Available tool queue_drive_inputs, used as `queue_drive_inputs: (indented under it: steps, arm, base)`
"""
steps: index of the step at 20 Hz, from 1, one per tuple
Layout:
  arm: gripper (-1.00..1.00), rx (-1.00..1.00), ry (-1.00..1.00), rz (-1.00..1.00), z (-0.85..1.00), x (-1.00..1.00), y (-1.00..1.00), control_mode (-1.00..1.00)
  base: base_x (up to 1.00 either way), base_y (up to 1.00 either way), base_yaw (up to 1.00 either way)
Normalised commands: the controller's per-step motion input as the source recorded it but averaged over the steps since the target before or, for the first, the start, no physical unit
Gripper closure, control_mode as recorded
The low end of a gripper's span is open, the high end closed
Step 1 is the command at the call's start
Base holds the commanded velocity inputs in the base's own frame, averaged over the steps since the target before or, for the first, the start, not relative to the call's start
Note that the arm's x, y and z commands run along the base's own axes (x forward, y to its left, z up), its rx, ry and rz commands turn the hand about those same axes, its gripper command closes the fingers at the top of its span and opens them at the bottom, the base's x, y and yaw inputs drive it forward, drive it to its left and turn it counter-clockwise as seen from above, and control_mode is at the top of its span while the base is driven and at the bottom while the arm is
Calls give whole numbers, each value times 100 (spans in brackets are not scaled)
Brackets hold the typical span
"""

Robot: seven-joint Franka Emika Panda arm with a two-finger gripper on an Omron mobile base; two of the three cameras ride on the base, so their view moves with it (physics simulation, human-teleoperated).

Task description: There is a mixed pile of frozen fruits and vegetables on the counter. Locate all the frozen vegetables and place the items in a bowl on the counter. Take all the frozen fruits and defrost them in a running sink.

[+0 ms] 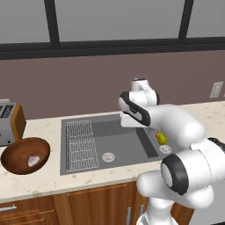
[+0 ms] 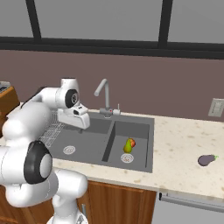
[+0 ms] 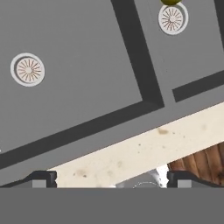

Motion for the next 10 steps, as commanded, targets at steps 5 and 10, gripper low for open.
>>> queue_drive_inputs:
  steps: [5, 10]
  arm:
    - [-100, 0, 0, 0, 13, 3, -48, -100]
    - [-100, 0, 0, -1, 4, 2, -48, -100]
  base:
    - [0, 0, 0]
    - [0, 0, 0]
